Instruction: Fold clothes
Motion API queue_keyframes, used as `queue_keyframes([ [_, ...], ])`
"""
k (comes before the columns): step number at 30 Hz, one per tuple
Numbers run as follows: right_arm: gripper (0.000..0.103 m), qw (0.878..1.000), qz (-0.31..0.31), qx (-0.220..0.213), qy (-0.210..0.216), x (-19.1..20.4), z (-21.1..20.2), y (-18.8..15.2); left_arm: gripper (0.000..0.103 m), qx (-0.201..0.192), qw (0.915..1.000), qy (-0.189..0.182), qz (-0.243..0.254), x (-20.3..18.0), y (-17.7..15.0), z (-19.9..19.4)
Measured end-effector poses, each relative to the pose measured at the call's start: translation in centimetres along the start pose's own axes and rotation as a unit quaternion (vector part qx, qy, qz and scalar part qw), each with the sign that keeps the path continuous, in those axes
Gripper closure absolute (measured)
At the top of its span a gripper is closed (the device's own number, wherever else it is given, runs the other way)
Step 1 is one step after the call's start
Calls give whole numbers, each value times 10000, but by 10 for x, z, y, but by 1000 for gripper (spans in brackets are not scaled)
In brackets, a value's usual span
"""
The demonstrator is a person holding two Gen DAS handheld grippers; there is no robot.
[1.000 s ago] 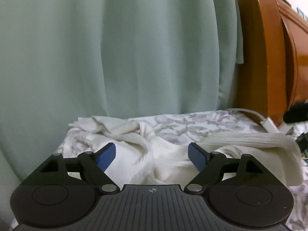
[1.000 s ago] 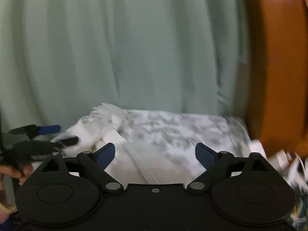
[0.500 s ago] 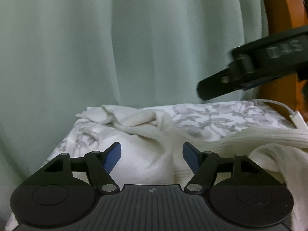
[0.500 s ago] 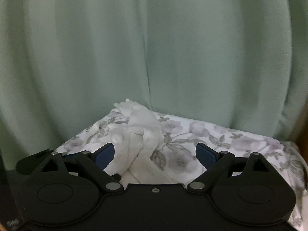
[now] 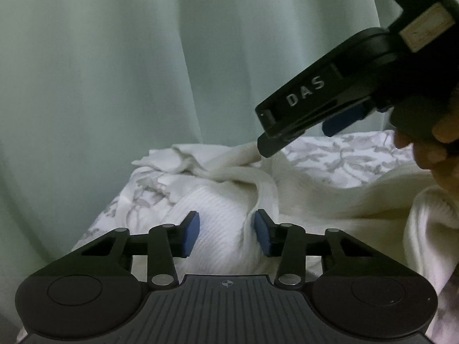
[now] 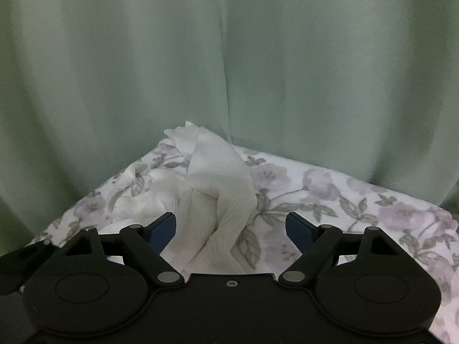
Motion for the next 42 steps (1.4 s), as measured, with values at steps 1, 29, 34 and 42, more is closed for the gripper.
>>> queue_keyframes([
  [1, 23, 10000, 4, 30, -11, 0, 4, 0, 65, 4, 10000, -15, 1, 1, -1, 0],
  [29, 72, 9986, 264, 464, 25, -12, 67, 5, 61, 22, 9983, -557, -165, -21, 16, 22],
  [34, 72, 9983, 248, 526, 3, -12, 74, 4, 75, 90, 9986, -491, -192, -21, 15, 30],
  [42, 87, 9990, 299, 321, -62, -12, 69, 3, 97, -86, 9995, -244, -156, -16, 14, 24],
])
Point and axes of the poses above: each gripper's, at about its wrist camera, not at the fingertips, and z roughly the way its jaws point, x to its left, y to its top, the point moved 8 cm from there along z, roughly the way its jaws point, and after that the axes turned 6 degrees about y, right-handed, at the moved point
